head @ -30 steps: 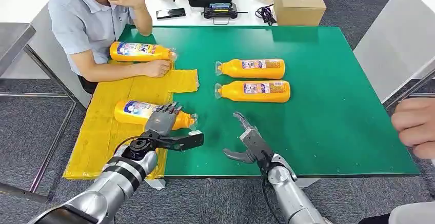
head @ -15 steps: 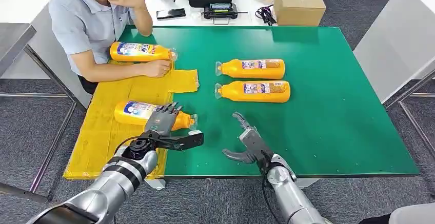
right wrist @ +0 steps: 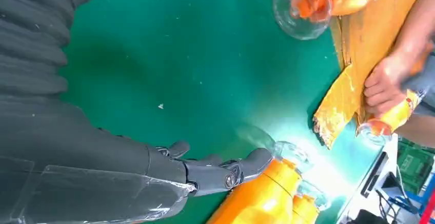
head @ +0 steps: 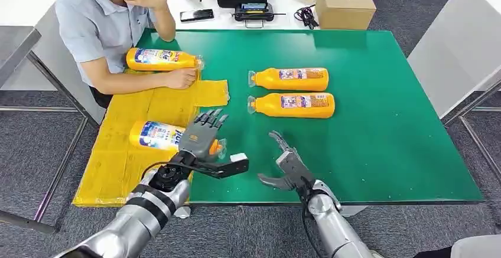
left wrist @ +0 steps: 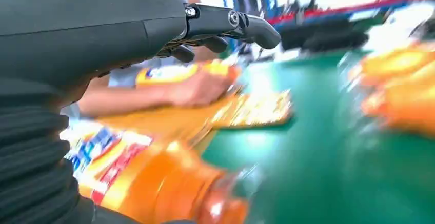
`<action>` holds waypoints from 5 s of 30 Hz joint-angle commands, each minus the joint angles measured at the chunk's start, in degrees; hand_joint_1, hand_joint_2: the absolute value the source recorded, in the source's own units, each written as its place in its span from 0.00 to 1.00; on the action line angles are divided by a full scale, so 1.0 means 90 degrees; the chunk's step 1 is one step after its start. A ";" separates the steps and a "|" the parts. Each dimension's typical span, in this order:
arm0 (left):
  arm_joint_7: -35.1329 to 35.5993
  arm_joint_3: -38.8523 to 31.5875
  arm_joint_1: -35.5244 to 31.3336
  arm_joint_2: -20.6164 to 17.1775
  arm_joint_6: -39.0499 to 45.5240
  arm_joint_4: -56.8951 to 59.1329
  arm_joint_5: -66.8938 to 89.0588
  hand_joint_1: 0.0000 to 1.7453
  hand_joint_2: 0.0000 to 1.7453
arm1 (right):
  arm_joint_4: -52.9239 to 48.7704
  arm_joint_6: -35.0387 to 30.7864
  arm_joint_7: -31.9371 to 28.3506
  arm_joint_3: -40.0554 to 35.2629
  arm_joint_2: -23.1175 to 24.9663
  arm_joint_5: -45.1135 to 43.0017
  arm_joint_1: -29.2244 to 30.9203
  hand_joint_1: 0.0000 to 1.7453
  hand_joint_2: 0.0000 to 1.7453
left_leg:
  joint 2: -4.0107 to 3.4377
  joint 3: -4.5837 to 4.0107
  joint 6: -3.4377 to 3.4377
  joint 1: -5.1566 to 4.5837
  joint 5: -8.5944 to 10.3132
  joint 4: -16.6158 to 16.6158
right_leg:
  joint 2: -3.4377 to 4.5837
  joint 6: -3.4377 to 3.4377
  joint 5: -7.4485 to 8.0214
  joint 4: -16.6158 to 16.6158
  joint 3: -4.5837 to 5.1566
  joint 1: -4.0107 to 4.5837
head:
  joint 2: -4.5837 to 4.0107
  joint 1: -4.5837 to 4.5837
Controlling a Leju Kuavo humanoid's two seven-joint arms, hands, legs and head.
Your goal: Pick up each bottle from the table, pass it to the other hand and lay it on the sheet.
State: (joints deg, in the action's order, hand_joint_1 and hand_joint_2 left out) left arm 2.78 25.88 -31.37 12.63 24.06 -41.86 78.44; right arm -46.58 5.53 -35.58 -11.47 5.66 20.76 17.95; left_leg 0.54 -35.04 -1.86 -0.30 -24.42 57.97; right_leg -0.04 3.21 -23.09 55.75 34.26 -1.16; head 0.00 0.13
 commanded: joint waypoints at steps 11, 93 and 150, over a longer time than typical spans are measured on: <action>-0.0572 0.0273 0.0889 -0.0180 0.1317 -0.1715 -0.0391 0.00 1.00 | -0.0117 0.0029 -0.0007 0.0071 -0.0047 -0.0049 -0.0046 0.00 1.00 | -0.0010 0.0019 0.0010 0.0005 -0.0009 0.0000 | 0.0006 -0.0012 -0.0006 -0.0001 -0.0015 0.0005 | 0.0000 -0.0002; -0.2001 0.0595 0.2772 -0.0005 0.0168 -0.2950 -0.8379 0.00 1.00 | 0.0669 -0.2757 0.3392 -0.0359 -0.1103 0.4806 0.0494 0.32 1.00 | -0.0009 0.0028 0.0015 0.0004 -0.0016 -0.0007 | 0.0004 -0.0017 -0.0010 -0.0011 -0.0023 0.0006 | 0.0000 -0.0005; -0.2739 0.1517 0.1725 0.0085 0.0452 -0.0945 -1.0964 0.00 1.00 | -0.1049 0.0321 0.1201 -0.1577 -0.0818 -0.0549 0.0284 1.00 1.00 | -0.0041 0.0042 0.0014 0.0006 -0.0027 -0.0003 | 0.0033 -0.0019 -0.0005 -0.0007 -0.0031 0.0009 | 0.0000 -0.0002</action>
State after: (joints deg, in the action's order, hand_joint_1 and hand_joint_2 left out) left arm -21.40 35.58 -10.64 15.21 29.29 -58.54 -21.75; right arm -61.77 8.89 -26.18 -16.30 -2.97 14.25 14.50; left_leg 0.36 -34.80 -1.82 -0.29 -24.63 57.96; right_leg 0.10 3.13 -23.15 55.71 34.06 -1.13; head 0.00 0.11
